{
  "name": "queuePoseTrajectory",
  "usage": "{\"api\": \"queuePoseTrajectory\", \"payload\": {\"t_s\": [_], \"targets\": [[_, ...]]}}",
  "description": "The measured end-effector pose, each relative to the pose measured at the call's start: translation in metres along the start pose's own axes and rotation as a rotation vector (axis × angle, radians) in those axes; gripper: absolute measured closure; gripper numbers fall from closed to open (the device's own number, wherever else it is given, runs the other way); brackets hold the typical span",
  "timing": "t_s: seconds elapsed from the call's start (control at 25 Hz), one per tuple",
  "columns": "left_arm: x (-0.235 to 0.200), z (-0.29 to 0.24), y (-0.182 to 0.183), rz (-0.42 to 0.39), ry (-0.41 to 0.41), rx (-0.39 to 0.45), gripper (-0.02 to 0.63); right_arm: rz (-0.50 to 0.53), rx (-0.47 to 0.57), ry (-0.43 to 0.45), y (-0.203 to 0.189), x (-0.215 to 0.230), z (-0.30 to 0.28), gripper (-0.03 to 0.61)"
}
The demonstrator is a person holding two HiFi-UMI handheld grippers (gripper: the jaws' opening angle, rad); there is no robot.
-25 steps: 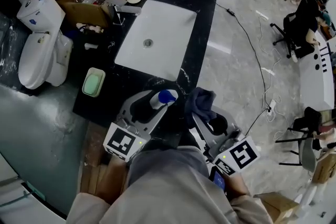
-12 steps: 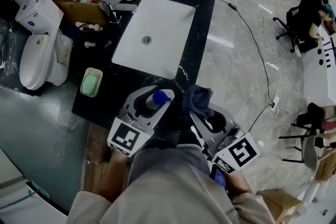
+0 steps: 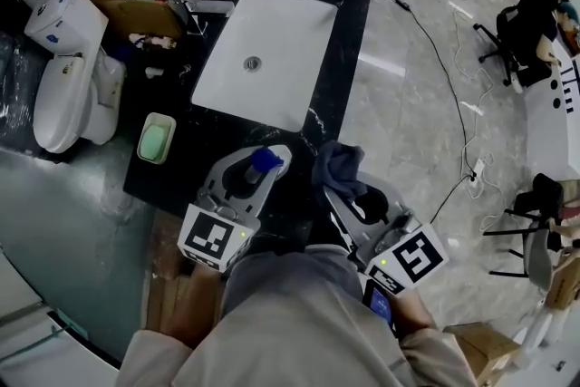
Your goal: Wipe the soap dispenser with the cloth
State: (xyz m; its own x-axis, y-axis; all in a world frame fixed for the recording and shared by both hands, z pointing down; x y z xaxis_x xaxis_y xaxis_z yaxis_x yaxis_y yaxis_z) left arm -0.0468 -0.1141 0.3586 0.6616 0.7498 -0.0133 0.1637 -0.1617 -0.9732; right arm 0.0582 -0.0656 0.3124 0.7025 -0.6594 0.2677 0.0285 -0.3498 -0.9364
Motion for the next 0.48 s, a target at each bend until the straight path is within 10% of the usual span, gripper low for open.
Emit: {"api": "queuePoseTrajectory", "payload": {"t_s": [0.48], "targets": [[-0.006, 0.023, -0.003, 0.061, 0.061, 0.022, 0.522, -0.014, -0.071, 0.113, -0.023, -0.021, -0.043, 0.508]]}}
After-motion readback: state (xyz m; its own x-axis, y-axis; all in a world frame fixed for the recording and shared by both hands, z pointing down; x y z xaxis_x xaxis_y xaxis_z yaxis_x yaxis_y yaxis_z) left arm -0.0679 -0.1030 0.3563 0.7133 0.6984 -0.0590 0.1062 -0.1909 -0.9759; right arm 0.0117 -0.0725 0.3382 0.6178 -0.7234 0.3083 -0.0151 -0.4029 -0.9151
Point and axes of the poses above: the fingertips, and each gripper's own axes: z backward along the fingers, x to its right, y out of its top, the point moved 2 cm from there along z, backward along the fingers, and after that the axes turned 4 degrees about -z, right-handed, at the moved point
